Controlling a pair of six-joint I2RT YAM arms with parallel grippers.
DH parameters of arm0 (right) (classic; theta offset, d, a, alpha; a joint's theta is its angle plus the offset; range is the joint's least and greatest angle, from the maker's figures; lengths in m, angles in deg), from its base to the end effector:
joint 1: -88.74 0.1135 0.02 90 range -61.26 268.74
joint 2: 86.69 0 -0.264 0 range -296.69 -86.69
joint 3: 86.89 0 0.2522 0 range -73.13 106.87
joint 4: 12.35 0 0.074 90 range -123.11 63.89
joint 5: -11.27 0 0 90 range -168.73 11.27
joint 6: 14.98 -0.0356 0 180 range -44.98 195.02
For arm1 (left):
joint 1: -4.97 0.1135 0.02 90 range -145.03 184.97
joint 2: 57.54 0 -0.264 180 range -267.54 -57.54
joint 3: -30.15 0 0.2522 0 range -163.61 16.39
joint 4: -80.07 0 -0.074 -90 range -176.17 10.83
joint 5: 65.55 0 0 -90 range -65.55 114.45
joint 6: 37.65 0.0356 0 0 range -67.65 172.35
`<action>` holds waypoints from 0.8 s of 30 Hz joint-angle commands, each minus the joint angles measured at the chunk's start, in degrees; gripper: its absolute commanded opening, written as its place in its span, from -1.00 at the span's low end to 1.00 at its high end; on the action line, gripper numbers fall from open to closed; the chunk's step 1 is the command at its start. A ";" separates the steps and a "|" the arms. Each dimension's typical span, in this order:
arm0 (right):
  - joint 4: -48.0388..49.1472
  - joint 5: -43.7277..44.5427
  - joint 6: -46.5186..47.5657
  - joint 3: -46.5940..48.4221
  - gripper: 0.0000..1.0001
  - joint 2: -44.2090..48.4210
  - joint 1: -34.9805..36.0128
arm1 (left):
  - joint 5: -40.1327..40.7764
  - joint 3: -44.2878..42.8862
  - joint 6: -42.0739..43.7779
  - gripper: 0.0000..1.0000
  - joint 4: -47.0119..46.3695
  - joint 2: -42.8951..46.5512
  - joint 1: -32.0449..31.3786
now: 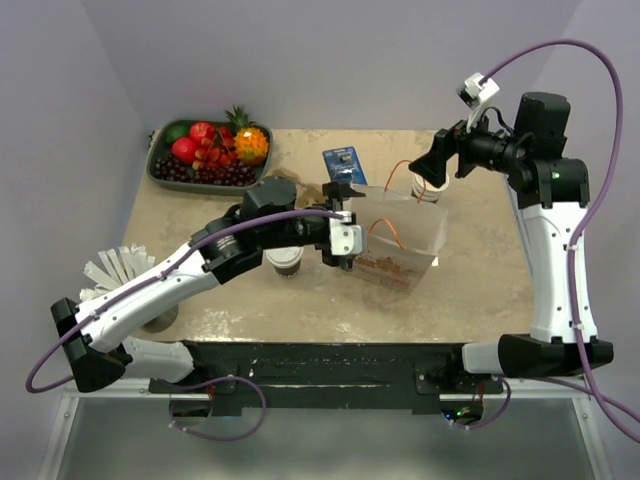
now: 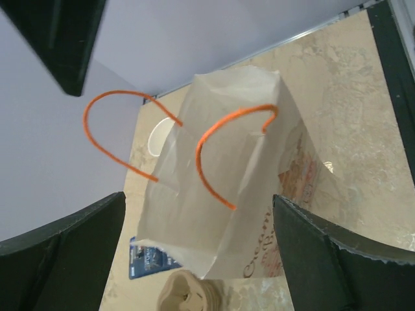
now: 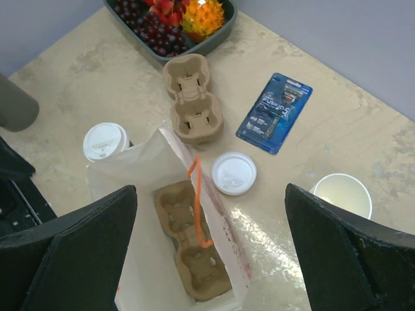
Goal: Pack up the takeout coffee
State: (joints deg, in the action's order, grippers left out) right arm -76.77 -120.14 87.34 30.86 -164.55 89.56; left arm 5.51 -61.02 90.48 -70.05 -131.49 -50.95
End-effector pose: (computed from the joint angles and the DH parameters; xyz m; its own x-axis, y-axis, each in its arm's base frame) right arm 0.2492 0.0271 0.4915 -0.2749 -0.1640 -0.9474 -0.6869 0.7230 0.0742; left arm 0.1546 -0.2491 0.4183 0.4967 0.3081 -0.8114 0.8317 0.0985 0.5465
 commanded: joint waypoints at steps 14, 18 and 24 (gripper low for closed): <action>0.20 -4.91 11.32 0.95 0.52 -10.01 0.24 | -11.90 -6.08 2.04 0.83 -8.37 -9.80 4.94; -3.13 -7.89 14.14 8.06 -0.61 -15.29 0.32 | -16.81 -13.18 1.51 0.18 -7.25 -15.59 4.94; -5.41 -6.06 17.11 10.99 -1.00 -8.57 3.12 | -23.58 -10.96 1.42 -1.00 -1.71 -12.46 4.94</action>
State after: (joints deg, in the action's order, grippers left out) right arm -80.57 -124.79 100.12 39.77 -182.58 89.78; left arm -9.79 -73.00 92.12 -73.09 -149.11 -46.03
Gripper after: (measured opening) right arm 0.012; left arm 0.032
